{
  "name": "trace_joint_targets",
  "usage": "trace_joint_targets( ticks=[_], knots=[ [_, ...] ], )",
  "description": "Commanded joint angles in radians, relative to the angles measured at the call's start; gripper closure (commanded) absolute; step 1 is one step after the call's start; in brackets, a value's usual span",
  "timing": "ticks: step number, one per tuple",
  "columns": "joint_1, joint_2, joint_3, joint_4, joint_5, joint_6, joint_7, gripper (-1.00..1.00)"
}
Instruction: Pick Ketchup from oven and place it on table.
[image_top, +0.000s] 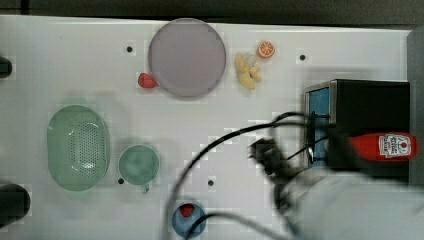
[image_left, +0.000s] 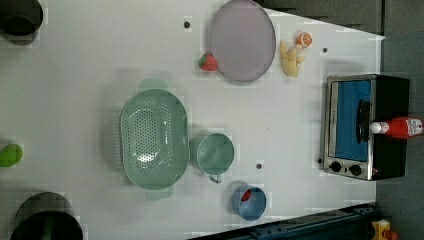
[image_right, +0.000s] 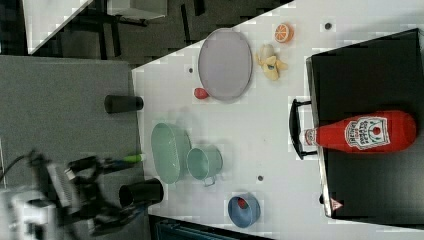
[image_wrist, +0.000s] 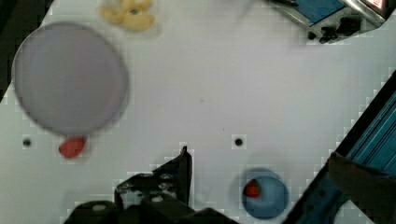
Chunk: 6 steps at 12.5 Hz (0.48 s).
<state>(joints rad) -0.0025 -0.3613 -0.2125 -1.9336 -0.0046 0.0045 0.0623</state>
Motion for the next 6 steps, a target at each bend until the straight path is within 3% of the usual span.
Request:
trace_joint_targets(
  ticks=[1, 6],
  knots=[
    [-0.054, 0.070, -0.120, -0.025, -0.004, 0.083, -0.020, -1.00],
    [-0.060, 0.225, -0.268, -0.024, -0.004, 0.283, -0.020, -1.00]
  ],
)
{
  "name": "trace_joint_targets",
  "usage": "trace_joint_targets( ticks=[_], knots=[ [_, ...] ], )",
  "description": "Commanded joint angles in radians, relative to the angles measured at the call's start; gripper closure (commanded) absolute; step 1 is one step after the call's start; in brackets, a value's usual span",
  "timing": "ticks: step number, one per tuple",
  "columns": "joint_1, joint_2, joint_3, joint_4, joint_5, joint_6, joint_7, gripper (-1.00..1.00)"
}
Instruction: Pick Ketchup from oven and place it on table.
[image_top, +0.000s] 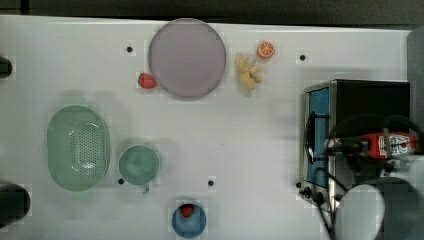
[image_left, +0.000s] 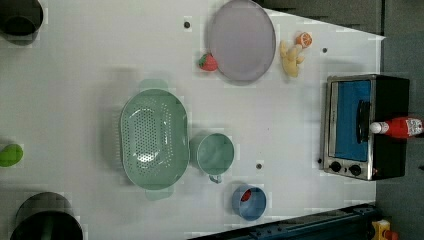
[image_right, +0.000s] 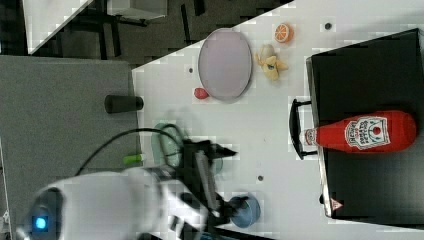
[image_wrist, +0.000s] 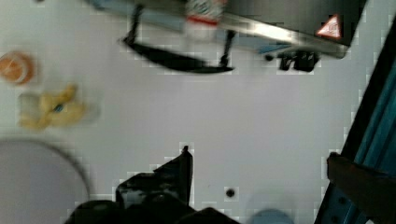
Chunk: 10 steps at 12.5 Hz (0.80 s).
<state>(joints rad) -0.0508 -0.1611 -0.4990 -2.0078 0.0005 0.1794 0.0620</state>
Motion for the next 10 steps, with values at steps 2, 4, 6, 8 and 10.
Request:
trace_joint_targets(
  ticks=[2, 4, 6, 8, 10],
  knots=[
    [-0.015, 0.103, -0.030, 0.051, -0.009, 0.203, -0.020, -1.00],
    [-0.019, 0.181, -0.081, 0.057, -0.008, 0.299, -0.020, -1.00],
    [-0.025, 0.254, -0.123, 0.068, -0.005, 0.369, -0.020, -1.00],
    [-0.030, 0.316, -0.143, 0.075, 0.036, 0.407, -0.020, -1.00],
    [-0.042, 0.371, -0.155, 0.077, 0.123, 0.419, -0.019, -1.00]
  ],
)
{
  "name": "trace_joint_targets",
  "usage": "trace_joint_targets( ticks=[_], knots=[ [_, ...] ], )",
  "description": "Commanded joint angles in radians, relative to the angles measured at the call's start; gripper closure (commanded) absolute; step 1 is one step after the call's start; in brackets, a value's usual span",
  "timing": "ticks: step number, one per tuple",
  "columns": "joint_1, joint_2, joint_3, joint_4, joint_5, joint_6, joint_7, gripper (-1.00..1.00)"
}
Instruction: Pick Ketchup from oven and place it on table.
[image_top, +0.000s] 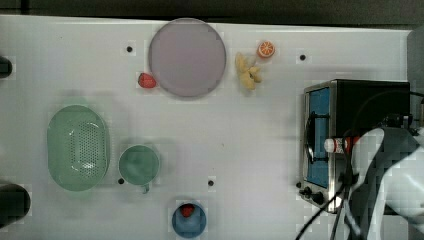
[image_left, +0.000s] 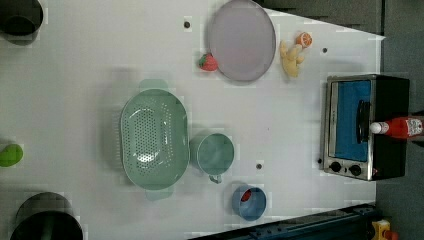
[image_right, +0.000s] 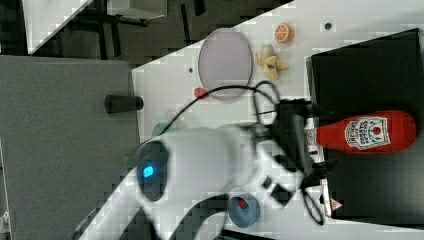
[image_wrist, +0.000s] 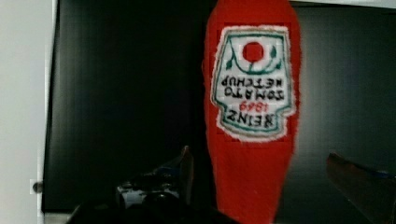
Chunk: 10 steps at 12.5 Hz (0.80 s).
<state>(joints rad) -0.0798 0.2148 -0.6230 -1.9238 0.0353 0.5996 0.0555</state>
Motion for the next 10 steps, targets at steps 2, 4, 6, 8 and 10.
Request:
trace_joint_targets(
  ticks=[2, 4, 6, 8, 10],
  knots=[
    [-0.023, 0.038, -0.031, -0.005, 0.121, 0.064, -0.013, -1.00],
    [-0.026, 0.068, -0.031, -0.006, 0.121, 0.094, -0.013, -1.00],
    [-0.027, 0.088, -0.032, -0.007, 0.122, 0.094, -0.013, -1.00],
    [-0.031, 0.105, -0.031, -0.009, 0.122, 0.095, -0.013, -1.00],
    [-0.034, 0.115, -0.028, -0.010, 0.130, 0.096, -0.013, -0.92]
  ],
)
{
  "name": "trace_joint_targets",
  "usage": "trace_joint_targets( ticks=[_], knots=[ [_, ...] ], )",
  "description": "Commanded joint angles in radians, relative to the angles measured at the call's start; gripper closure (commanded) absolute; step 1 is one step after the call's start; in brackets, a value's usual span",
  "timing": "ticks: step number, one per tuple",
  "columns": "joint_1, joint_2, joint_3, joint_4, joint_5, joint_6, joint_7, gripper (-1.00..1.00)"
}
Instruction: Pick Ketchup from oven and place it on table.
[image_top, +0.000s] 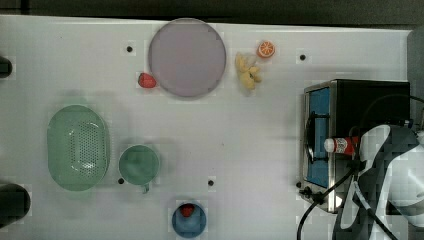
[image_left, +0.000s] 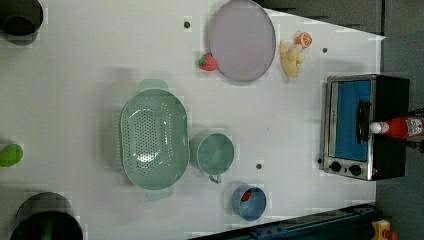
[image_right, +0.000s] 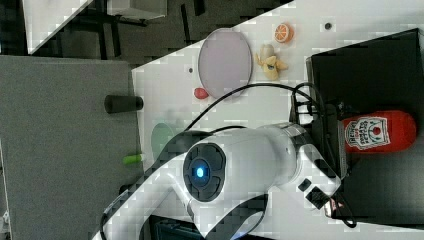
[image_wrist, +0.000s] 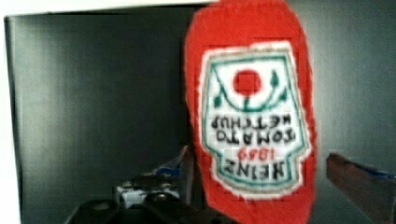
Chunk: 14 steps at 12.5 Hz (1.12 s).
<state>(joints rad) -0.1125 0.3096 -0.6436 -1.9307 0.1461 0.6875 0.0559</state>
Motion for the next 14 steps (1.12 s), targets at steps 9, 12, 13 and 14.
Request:
trace_joint_targets(
  ticks=[9, 12, 13, 14],
  knots=[
    [0.033, -0.039, -0.002, 0.119, -0.013, -0.031, -0.085, -0.29],
    [0.098, -0.127, 0.033, 0.258, -0.059, -0.260, -0.143, -0.29],
    [0.119, -0.152, 0.050, 0.297, -0.059, -0.339, -0.143, -0.29],
    [0.137, -0.177, 0.074, 0.326, -0.059, -0.412, -0.143, -0.29]
  ],
)
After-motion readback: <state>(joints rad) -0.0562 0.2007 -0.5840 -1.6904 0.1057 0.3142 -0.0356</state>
